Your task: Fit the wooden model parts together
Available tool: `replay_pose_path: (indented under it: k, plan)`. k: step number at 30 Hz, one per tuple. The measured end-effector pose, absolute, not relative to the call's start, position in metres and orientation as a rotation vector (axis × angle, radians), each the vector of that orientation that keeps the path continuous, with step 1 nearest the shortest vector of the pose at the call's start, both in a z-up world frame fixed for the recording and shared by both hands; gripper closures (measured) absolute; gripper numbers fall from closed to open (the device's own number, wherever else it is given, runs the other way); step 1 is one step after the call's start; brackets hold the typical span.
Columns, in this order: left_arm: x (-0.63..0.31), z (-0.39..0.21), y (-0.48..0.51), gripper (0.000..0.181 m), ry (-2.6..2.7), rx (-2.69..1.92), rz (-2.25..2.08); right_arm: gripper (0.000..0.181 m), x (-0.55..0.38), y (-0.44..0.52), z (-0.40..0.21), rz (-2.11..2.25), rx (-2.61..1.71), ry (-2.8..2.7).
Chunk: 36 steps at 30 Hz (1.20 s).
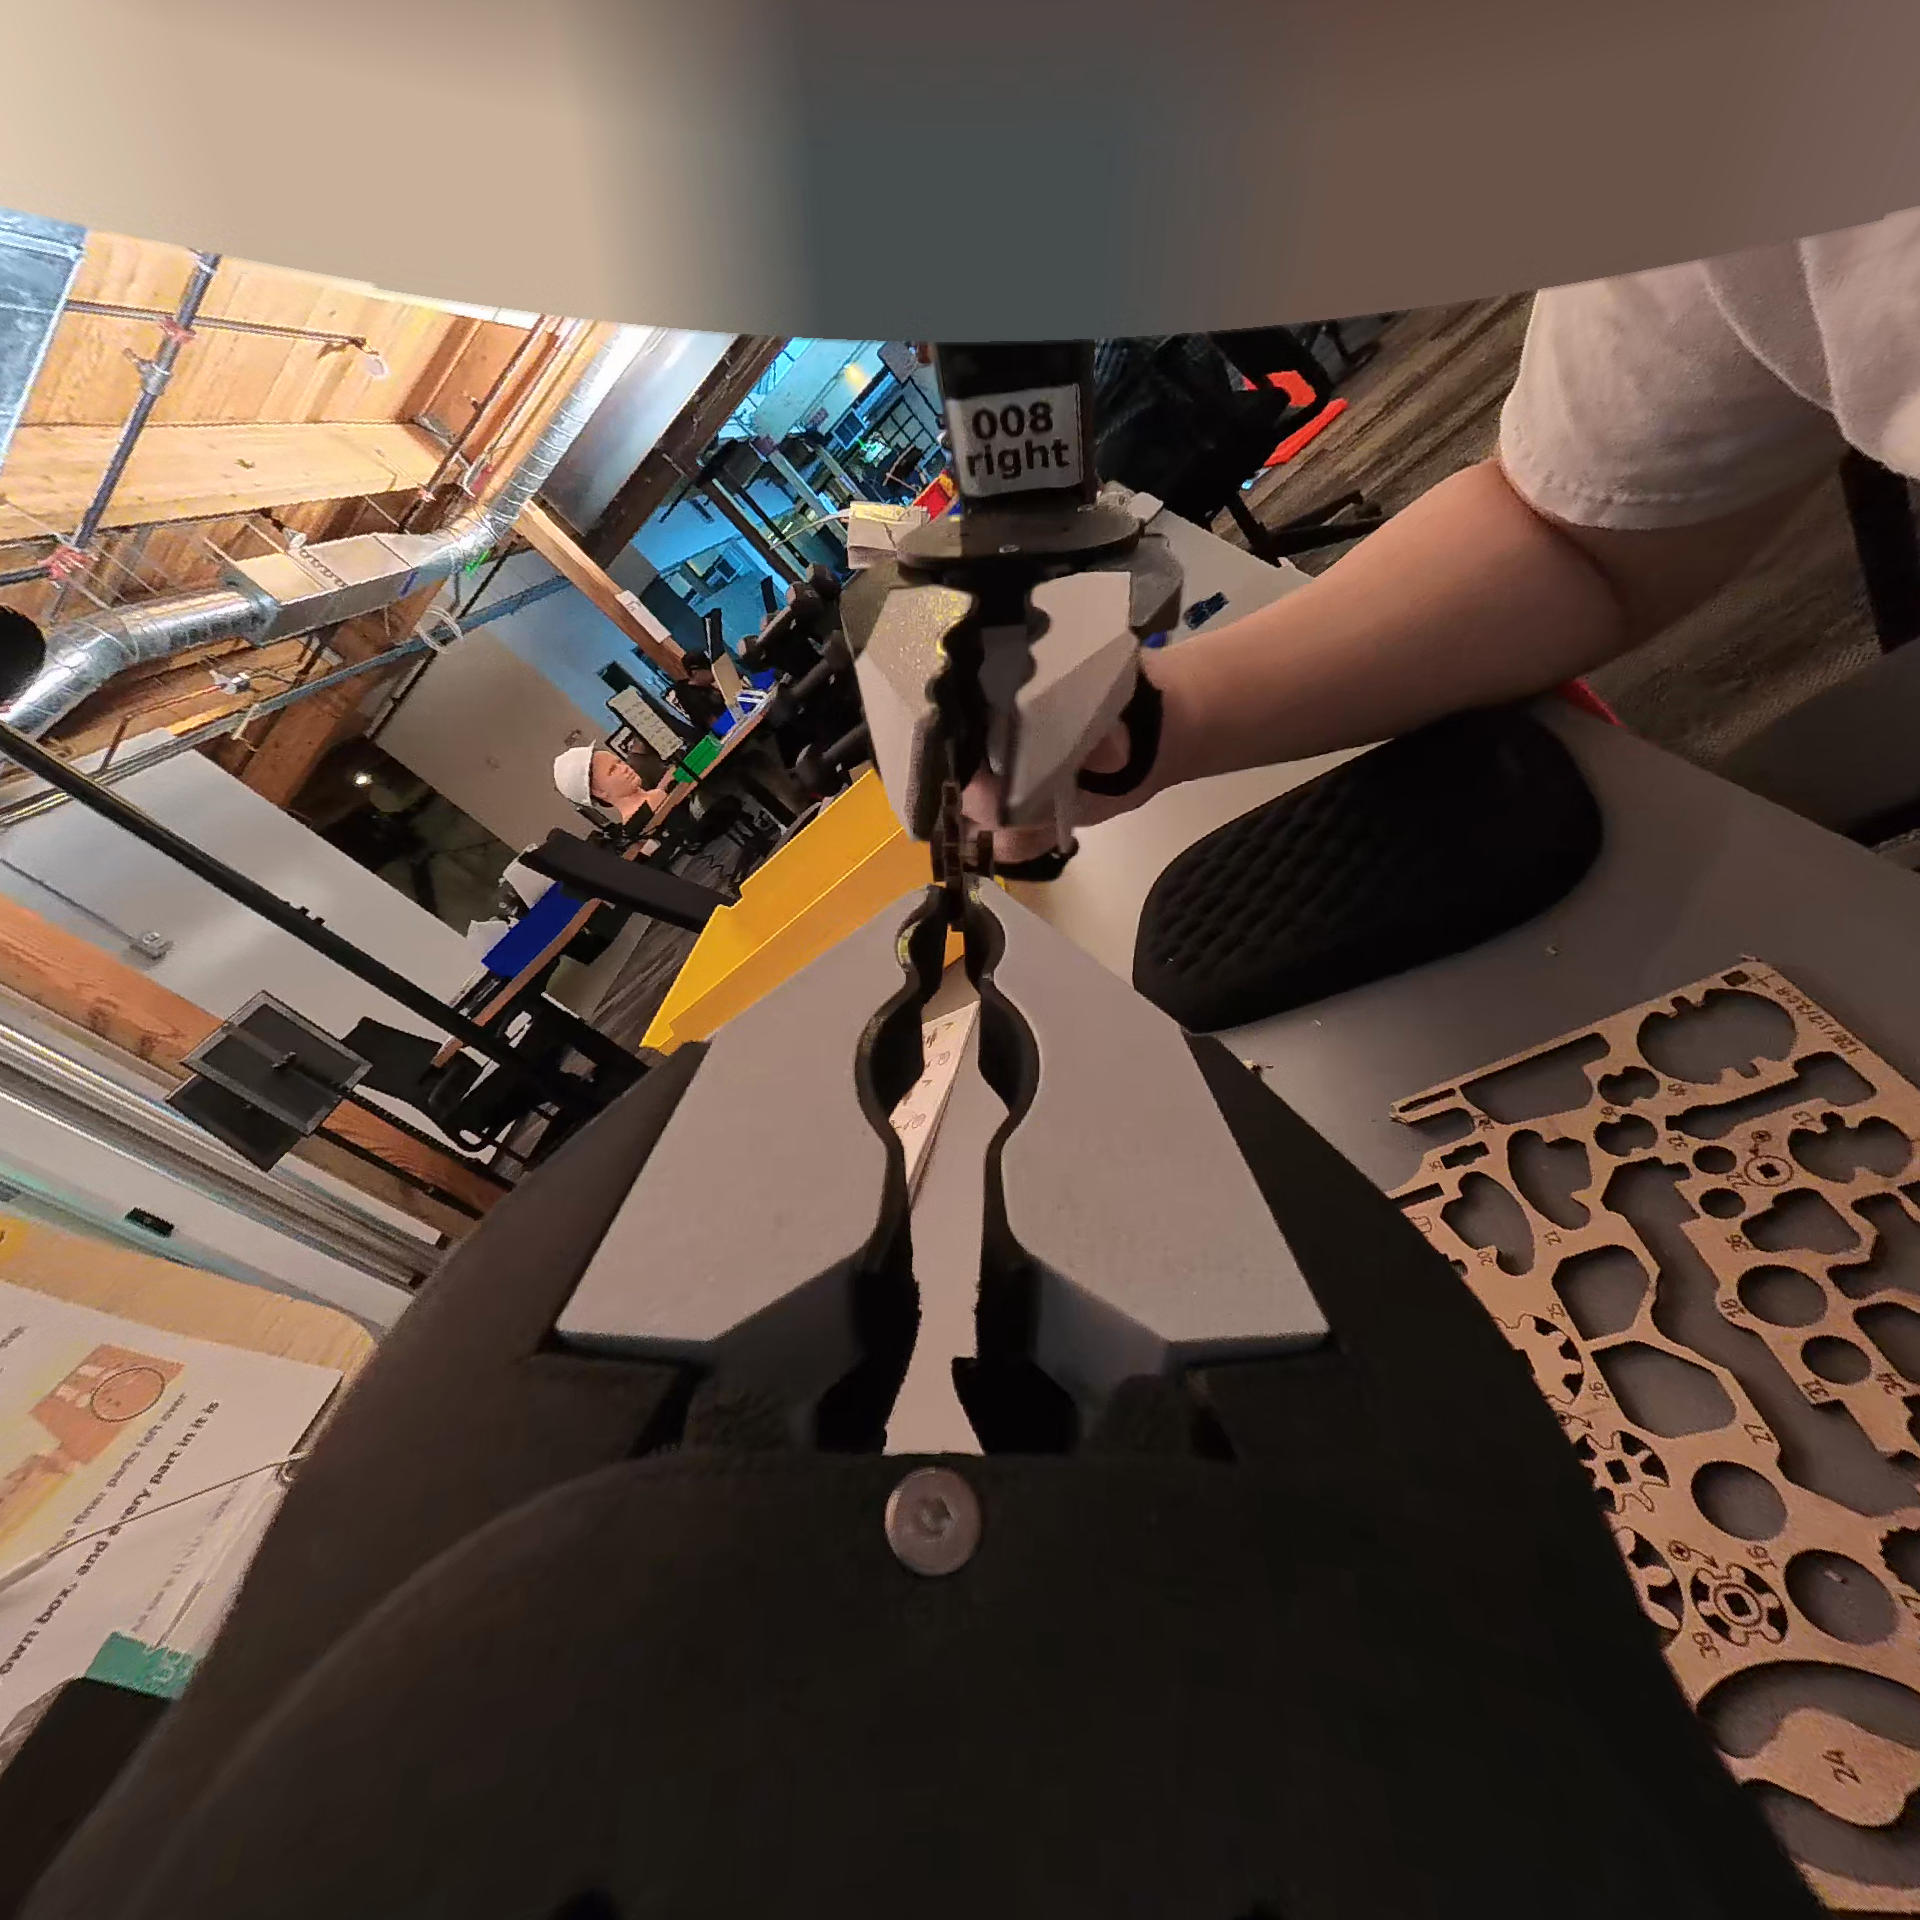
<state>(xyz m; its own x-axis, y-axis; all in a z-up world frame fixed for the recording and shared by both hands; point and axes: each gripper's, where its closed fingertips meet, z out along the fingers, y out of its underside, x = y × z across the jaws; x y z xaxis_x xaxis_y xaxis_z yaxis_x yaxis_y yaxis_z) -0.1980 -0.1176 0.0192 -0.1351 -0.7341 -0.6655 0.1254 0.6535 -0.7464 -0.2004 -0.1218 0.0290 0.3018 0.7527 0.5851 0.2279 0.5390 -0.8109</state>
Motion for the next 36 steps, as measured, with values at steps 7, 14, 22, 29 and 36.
replay_pose_path:
  k: [7, 14, 22, 29, 36]
  plan:
    - [-0.196, 0.016, -0.118, 0.181, 1.550, -0.548, -0.840, 0.170, -0.198, -0.122, 0.025, 0.401, -0.989, -1.296]
    - [-0.197, 0.017, -0.119, 0.181, 1.542, -0.572, -0.904, 0.170, -0.199, -0.119, 0.021, 0.372, -1.002, -1.300]
    - [-0.196, 0.017, -0.115, 0.181, 1.530, -0.613, -0.944, 0.172, -0.198, -0.115, 0.022, 0.365, -1.010, -1.271]
    - [-0.195, 0.018, -0.113, 0.180, 1.508, -0.634, -0.972, 0.173, -0.196, -0.113, 0.023, 0.372, -1.031, -1.254]
    - [-0.196, 0.020, -0.111, 0.181, 1.499, -0.630, -0.955, 0.172, -0.197, -0.112, 0.026, 0.418, -1.009, -1.222]
